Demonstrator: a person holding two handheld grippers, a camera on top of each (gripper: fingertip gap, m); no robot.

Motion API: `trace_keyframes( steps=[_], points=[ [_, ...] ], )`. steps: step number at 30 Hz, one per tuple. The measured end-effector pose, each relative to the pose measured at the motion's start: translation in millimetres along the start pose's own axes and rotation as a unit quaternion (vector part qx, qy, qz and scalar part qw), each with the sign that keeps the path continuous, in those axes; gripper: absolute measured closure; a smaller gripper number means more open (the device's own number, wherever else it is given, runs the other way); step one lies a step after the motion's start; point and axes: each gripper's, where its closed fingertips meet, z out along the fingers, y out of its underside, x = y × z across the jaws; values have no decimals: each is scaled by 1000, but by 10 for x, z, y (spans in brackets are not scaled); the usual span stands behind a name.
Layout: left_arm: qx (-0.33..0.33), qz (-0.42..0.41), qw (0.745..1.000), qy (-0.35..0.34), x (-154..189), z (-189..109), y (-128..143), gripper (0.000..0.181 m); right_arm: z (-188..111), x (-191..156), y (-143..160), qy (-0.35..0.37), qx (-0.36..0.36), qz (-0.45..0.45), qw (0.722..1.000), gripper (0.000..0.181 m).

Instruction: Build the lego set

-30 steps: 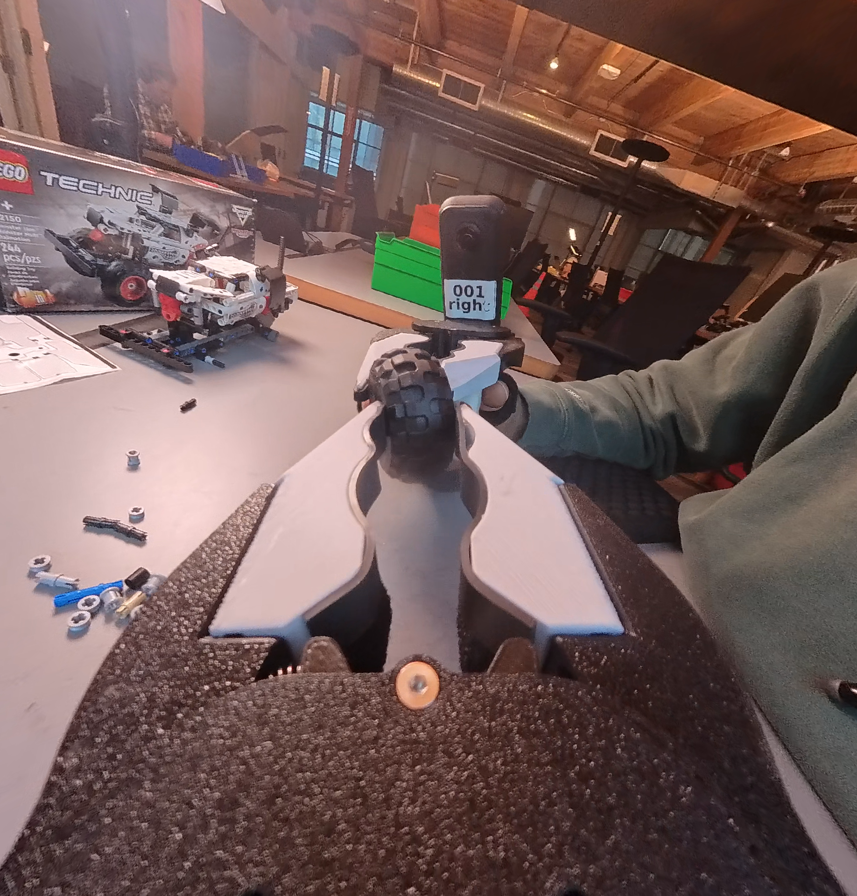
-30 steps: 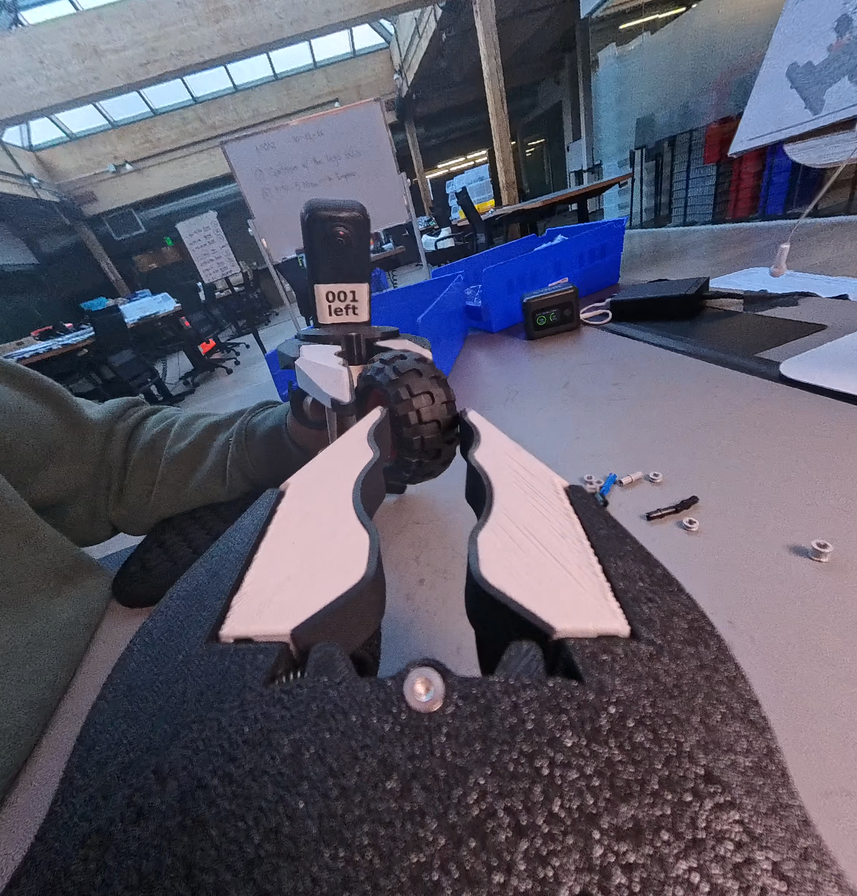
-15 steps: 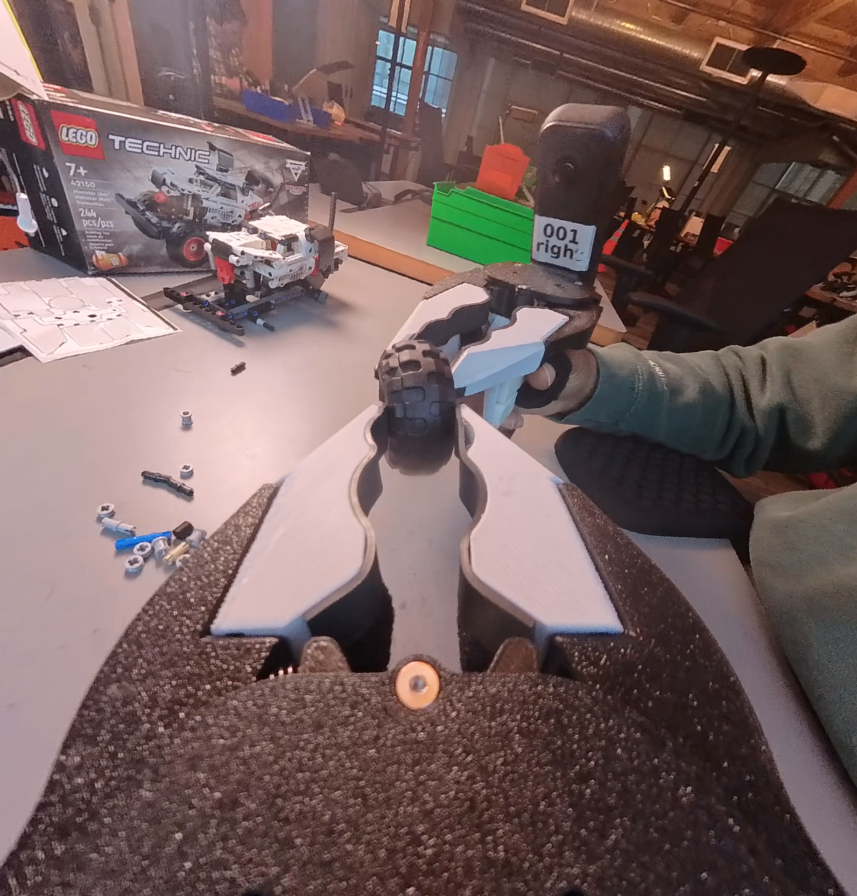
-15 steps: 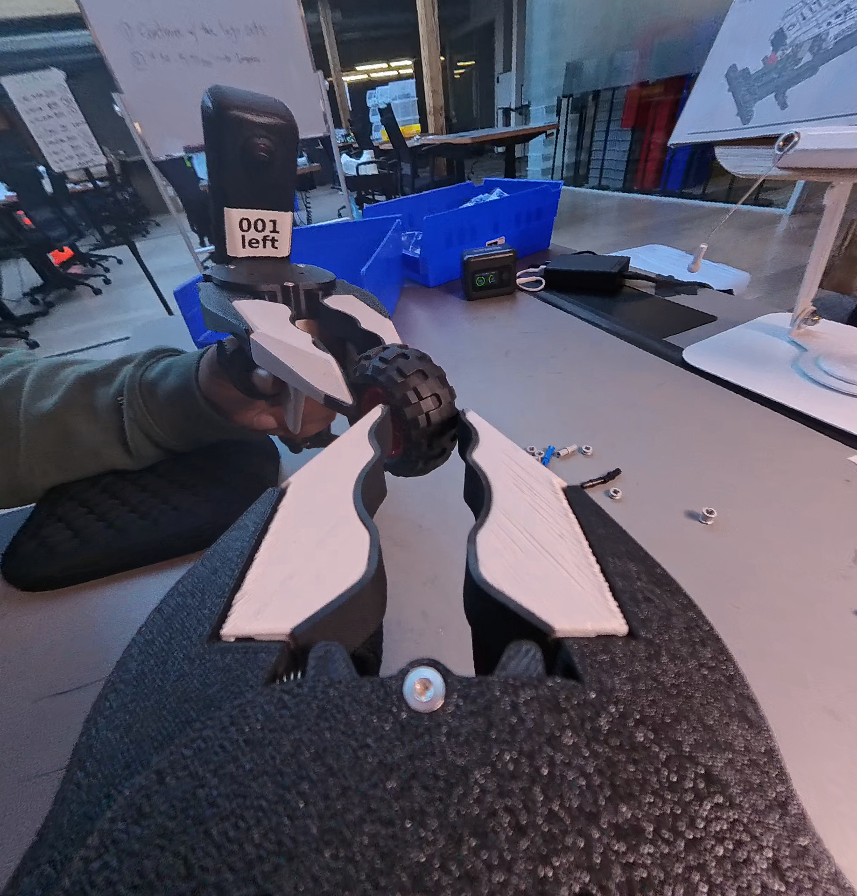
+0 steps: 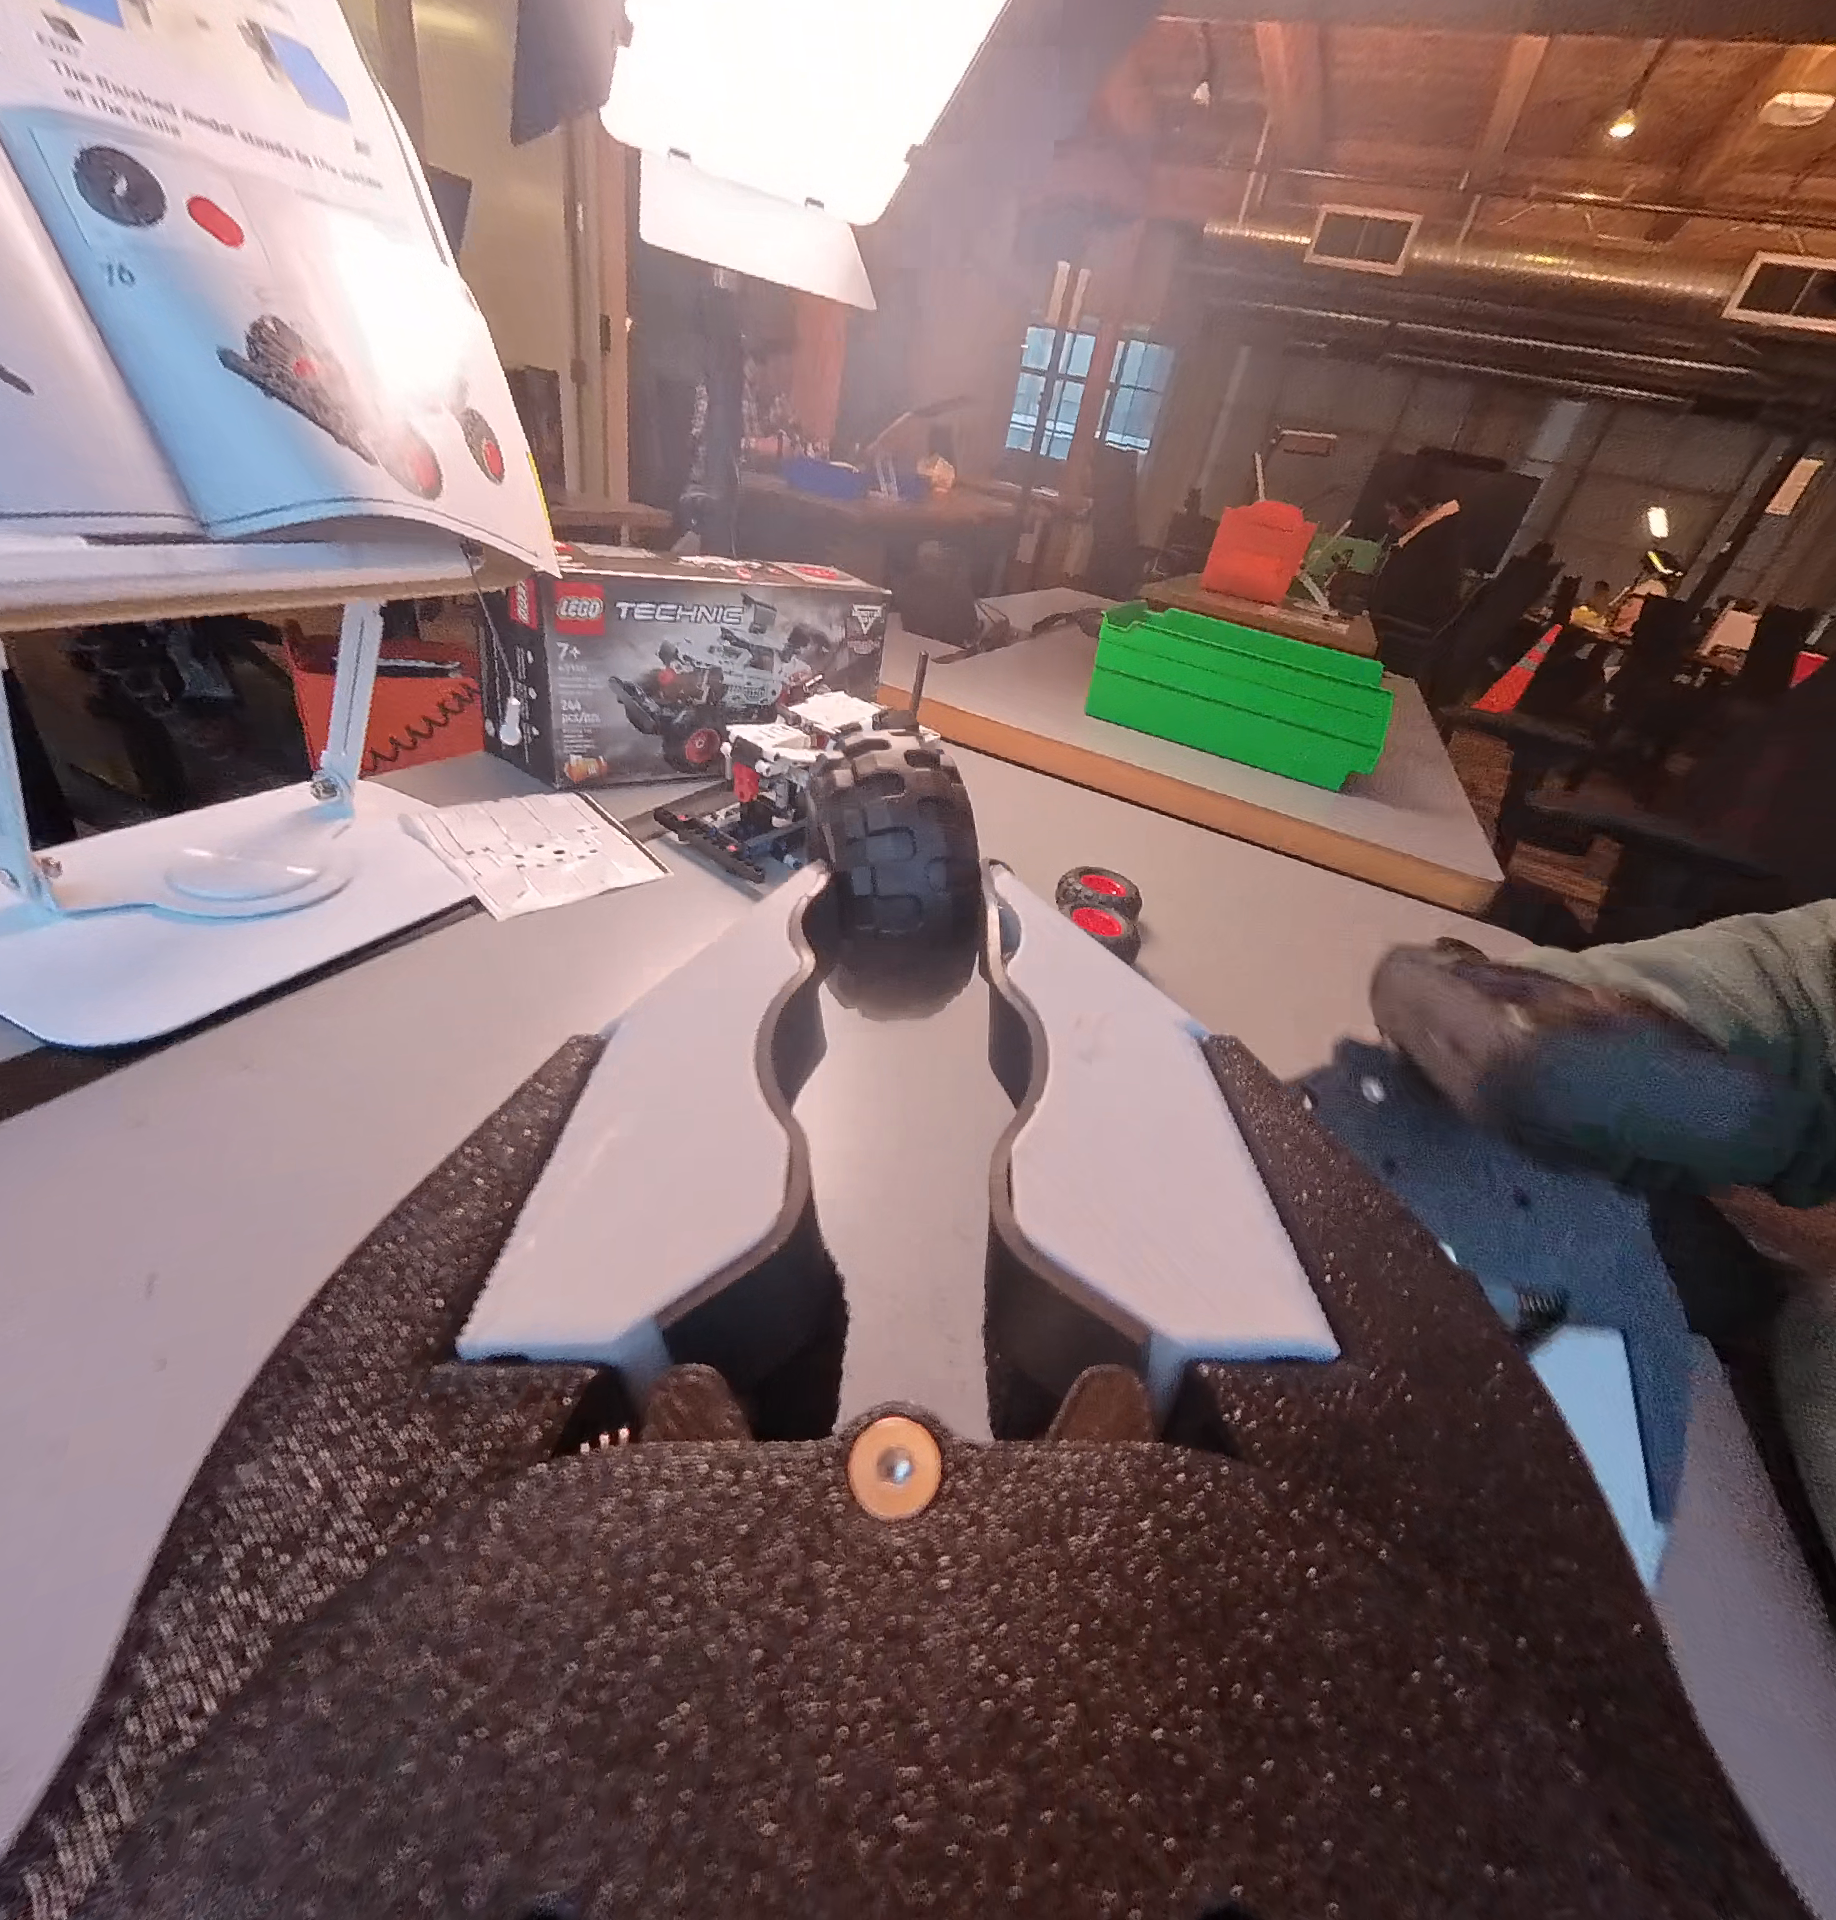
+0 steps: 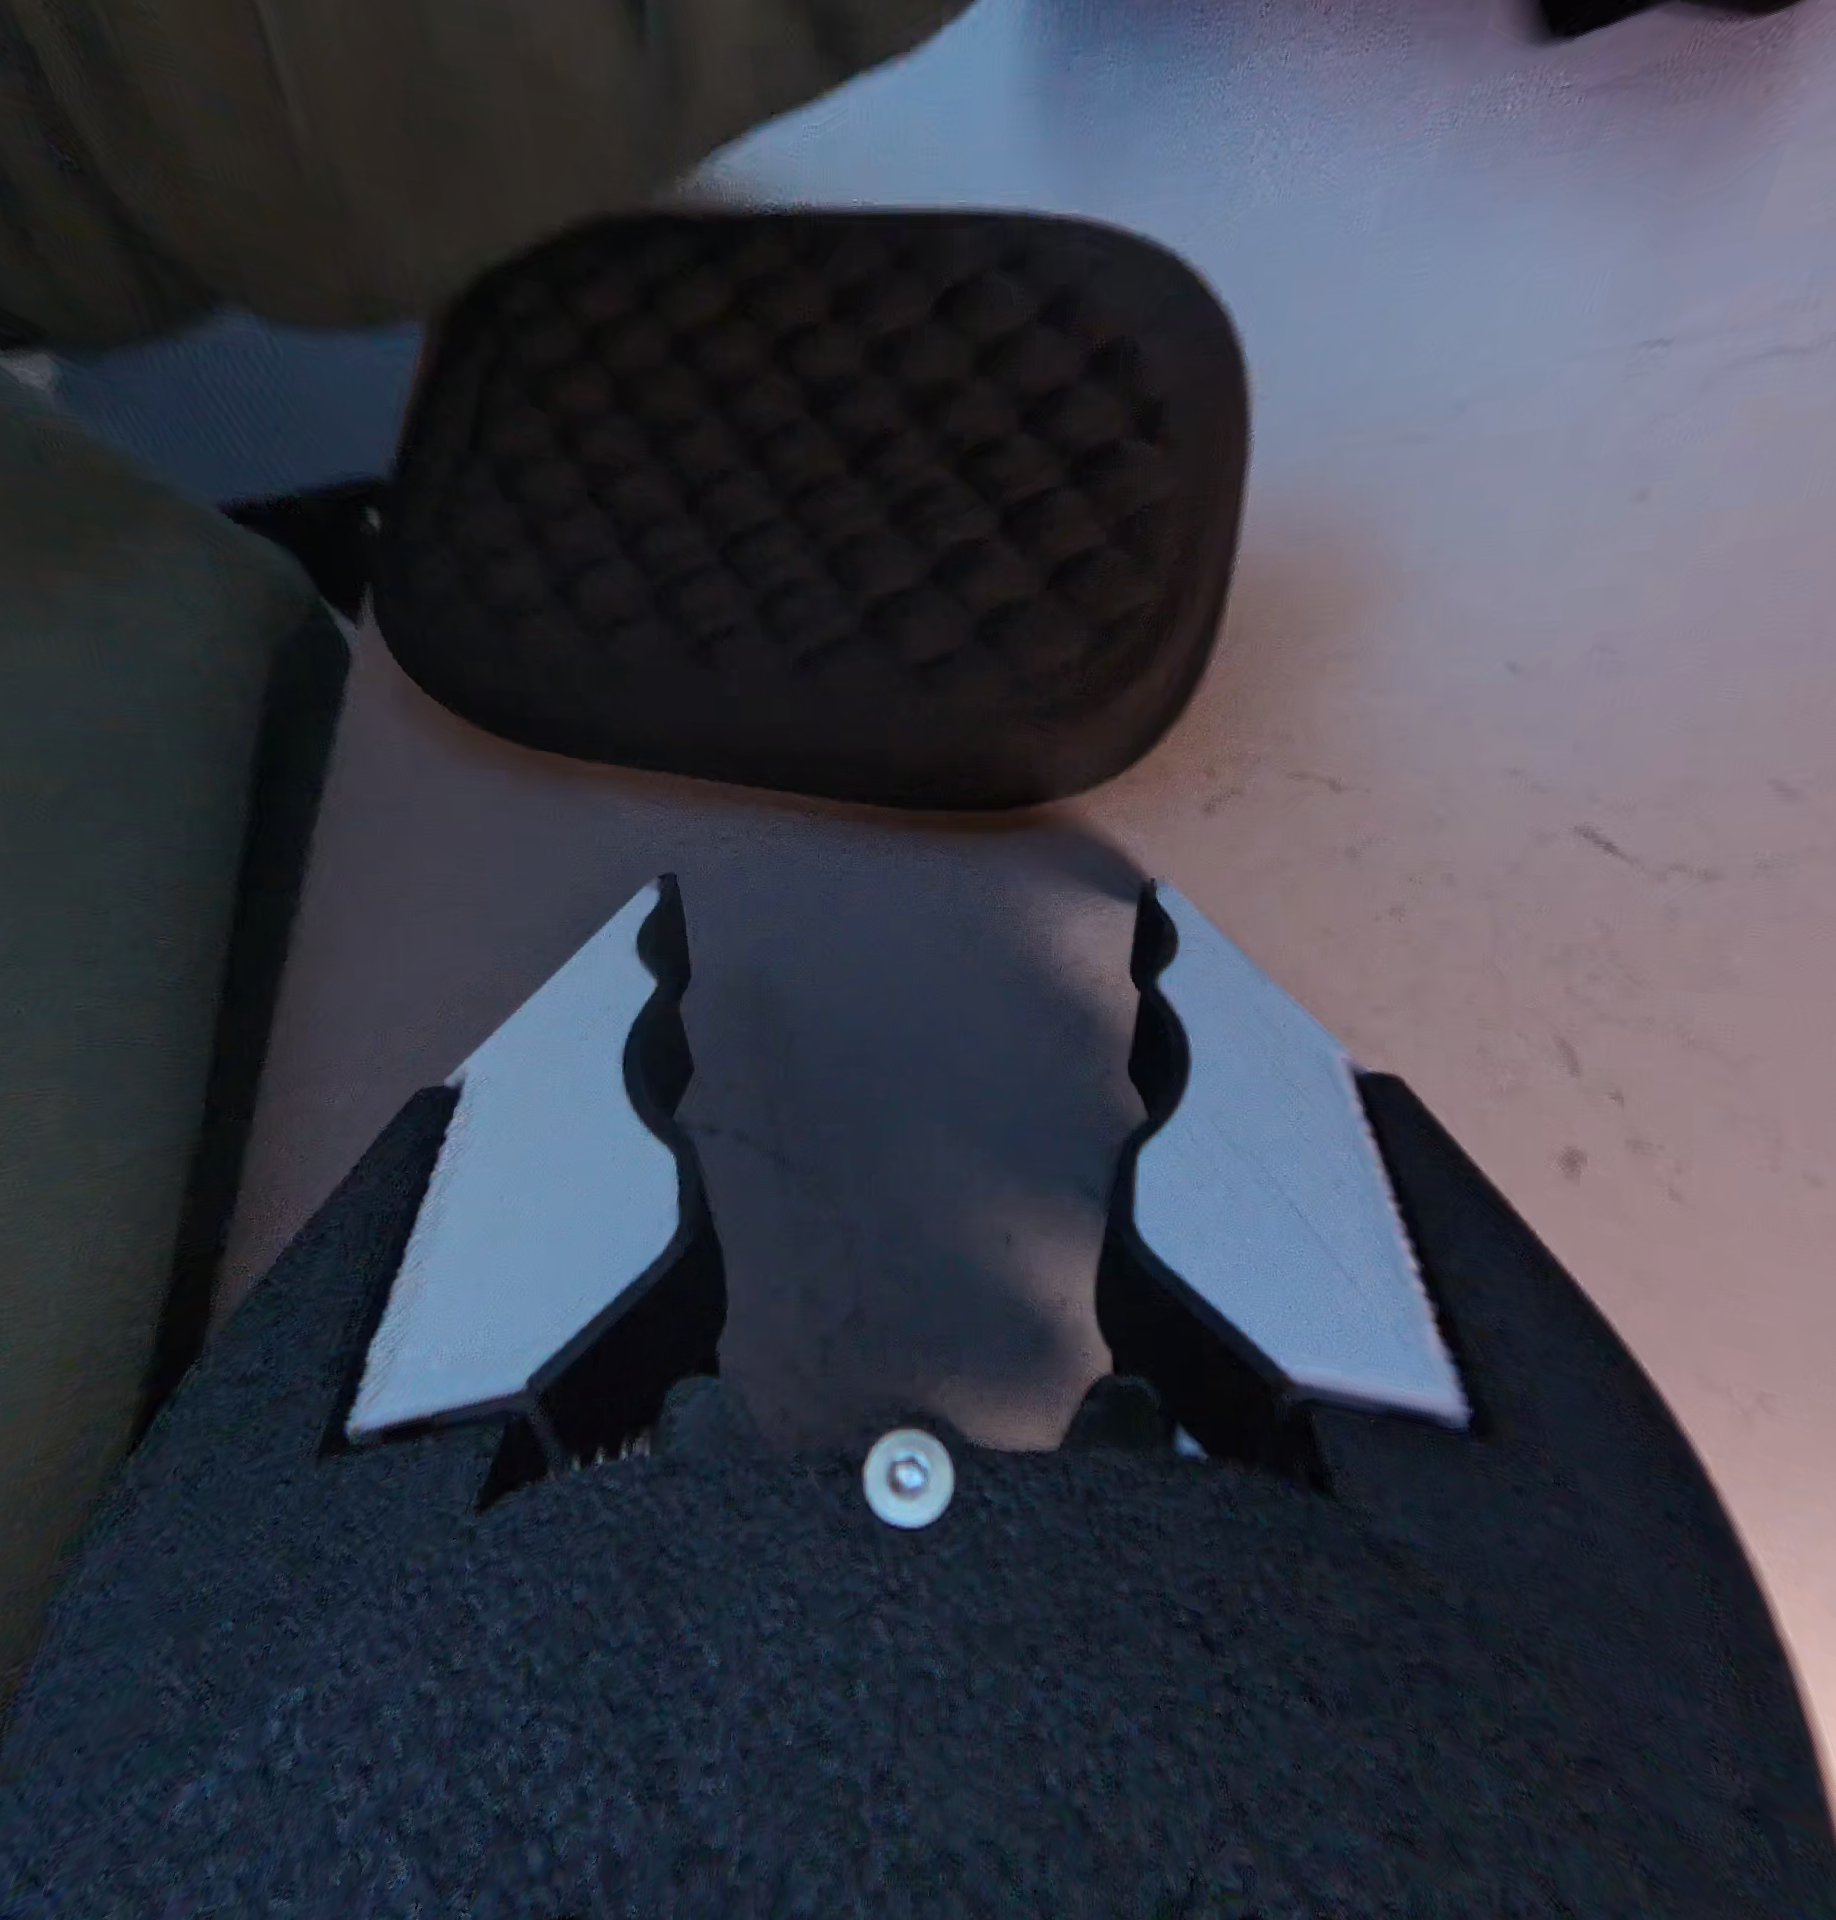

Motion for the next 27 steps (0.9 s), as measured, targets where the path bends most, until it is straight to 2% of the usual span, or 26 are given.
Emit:
trace_keyframes(
  steps=[2, 5, 9, 12, 14, 15, 17, 18, 20, 22, 24, 27],
  points=[
    [0, 6, 1000, -4, -28, 13, -68, 158, 174, 25, -100, 24, -15, -56, 998, 101],
    [-2, 4, 1000, -6, -82, 25, -125, 157, 286, 82, -229, 21, -15, -68, 997, 107],
    [-14, 8, 1000, -8, -150, 66, -149, 157, 396, -14, -365, 20, 15, -100, 995, 114],
    [-30, 9, 999, -6, -190, 147, -135, 157, 499, -195, -453, 24, 19, -95, 995, 120],
    [-38, 6, 999, 1, -196, 240, -126, 157, 571, -450, -531, -9, 29, -77, 997, 142],
    [-41, 5, 999, 7, -186, 297, -120, 157, 626, -601, -569, -27, 35, -70, 997, 144],
    [-44, 5, 999, 19, -152, 413, -98, 157, 690, -765, -574, -28, 26, -105, 994, 122],
    [-42, 2, 999, 24, -133, 466, -84, 157, 657, -765, -579, -31, 30, -116, 992, 121],
    [-31, -9, 999, 37, -88, 545, -44, 157, 408, -636, -717, -46, 90, -99, 990, 134],
    [-18, -21, 998, 50, -69, 597, 30, 157, -27, -290, -994, -20, 190, -70, 979, 136],
    [-13, -39, 997, 60, -101, 645, 135, 157, -553, 88, -1286, 17, 295, -36, 955, 136],
    [-9, -59, 997, 56, -181, 654, 234, 157, -1207, 532, -1517, 90, 387, -26, 917, 135]
  ],
)
